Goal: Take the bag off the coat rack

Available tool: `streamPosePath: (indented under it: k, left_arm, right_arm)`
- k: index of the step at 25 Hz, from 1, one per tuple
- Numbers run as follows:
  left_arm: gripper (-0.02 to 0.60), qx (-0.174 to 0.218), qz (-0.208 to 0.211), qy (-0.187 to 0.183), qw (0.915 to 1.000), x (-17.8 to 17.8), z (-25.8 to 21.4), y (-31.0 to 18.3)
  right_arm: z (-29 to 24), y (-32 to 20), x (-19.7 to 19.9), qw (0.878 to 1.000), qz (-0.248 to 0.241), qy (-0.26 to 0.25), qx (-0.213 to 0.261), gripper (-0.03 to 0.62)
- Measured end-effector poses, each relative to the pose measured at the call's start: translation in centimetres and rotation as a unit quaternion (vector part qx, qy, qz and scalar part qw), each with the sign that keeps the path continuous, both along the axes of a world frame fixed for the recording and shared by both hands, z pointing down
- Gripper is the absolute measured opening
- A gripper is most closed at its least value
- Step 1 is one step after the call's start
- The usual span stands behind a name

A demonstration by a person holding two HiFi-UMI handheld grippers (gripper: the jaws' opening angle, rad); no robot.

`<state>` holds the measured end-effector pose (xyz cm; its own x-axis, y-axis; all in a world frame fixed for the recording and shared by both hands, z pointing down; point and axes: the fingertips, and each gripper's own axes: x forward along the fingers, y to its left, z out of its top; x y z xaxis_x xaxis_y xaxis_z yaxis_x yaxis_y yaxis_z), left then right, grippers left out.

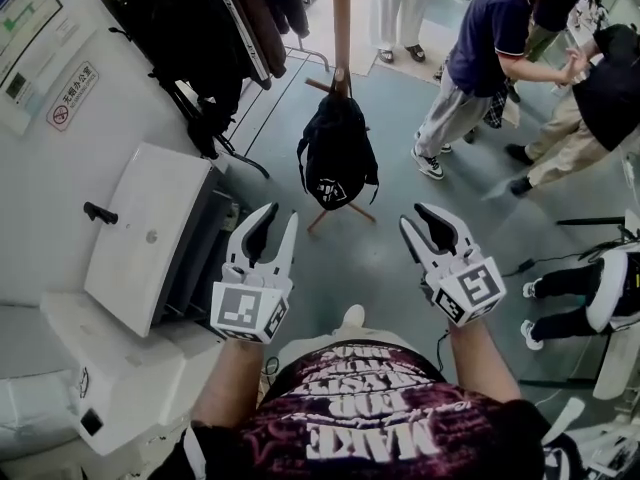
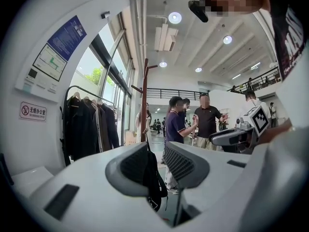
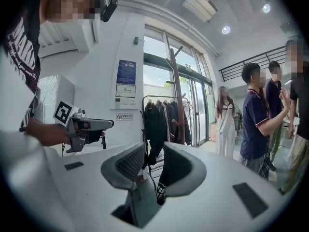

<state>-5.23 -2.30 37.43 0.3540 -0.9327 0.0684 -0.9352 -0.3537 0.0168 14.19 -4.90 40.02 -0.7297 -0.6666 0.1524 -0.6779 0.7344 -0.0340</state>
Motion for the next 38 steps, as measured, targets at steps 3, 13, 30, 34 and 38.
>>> streamPosePath:
  k: [3, 13, 30, 34, 38]
  left_arm:
    - [0.101, 0.006, -0.006, -0.006, 1.0, 1.0, -0.2, -0.8]
    - [0.101, -0.004, -0.024, -0.018, 0.9995, 1.7, 0.0, -1.3]
    - [0.101, 0.001, 0.001, -0.029, 0.9996, 1.7, 0.4, -4.3]
    - [0.101, 0.004, 0.005, -0.028, 0.9996, 0.9, 0.2, -5.9]
    - [0.101, 0.007, 0.01, -0.029, 0.9995, 0.2, 0.1, -7.7]
  right_arm:
    - [-0.1, -1.1, 1.0, 1.0, -0.005, -0.003, 0.007, 0.13]
    - [-0.4, -3.4, 2.8, 1.0, -0.006, -0.013, 0.012, 0.13]
    - [-0.4, -5.4, 2.2, 1.0, 0.016, -0.008, 0.012, 0.129]
    - [-0.5, -6.4, 1.3, 1.0, 0.015, -0.007, 0.015, 0.129]
    - [-0.7, -8.0, 0.5, 1.0, 0.02, -0.009, 0.018, 0.129]
